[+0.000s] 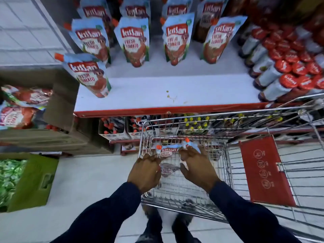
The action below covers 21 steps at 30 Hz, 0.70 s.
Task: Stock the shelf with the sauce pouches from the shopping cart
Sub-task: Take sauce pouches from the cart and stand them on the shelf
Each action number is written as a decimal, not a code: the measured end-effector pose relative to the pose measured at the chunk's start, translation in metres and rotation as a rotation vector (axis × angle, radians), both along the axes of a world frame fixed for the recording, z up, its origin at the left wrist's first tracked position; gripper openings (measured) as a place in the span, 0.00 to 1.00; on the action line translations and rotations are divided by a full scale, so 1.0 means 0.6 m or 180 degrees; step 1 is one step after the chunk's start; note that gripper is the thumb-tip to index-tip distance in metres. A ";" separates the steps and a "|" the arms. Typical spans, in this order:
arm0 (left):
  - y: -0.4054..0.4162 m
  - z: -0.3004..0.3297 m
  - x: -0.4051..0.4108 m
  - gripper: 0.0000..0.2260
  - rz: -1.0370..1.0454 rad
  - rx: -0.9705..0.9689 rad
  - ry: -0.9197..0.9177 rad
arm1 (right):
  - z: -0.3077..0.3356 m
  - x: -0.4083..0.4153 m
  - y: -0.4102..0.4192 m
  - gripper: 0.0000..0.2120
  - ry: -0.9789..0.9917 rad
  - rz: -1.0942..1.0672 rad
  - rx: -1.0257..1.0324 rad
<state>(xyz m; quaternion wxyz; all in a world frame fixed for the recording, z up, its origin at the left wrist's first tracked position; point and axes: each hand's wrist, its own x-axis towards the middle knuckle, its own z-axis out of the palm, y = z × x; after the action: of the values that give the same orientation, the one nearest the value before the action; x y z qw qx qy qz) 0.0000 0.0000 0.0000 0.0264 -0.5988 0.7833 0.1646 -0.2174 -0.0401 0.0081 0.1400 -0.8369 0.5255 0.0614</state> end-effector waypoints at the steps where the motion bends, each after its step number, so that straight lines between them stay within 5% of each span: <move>1: -0.007 -0.014 -0.003 0.13 -0.0023 0.0186 -0.0102 | -0.016 0.000 0.001 0.22 0.0101 0.0062 0.0212; 7: -0.036 -0.065 -0.020 0.10 0.0044 0.0718 -0.0338 | -0.069 0.008 0.004 0.19 0.0348 -0.0009 0.0772; 11: -0.048 -0.082 -0.028 0.08 0.0132 0.0845 -0.0313 | -0.081 0.018 -0.006 0.11 0.0441 -0.0192 0.0705; 21: -0.054 -0.065 -0.025 0.09 0.0089 0.0706 -0.0157 | -0.061 0.014 -0.021 0.11 0.0419 -0.0119 0.0460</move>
<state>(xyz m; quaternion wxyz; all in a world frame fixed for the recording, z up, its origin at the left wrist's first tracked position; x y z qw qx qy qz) -0.0147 -0.0325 -0.0390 0.1095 -0.6070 0.7510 0.2358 -0.2087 -0.0528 -0.0282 0.1663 -0.8089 0.5433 0.1513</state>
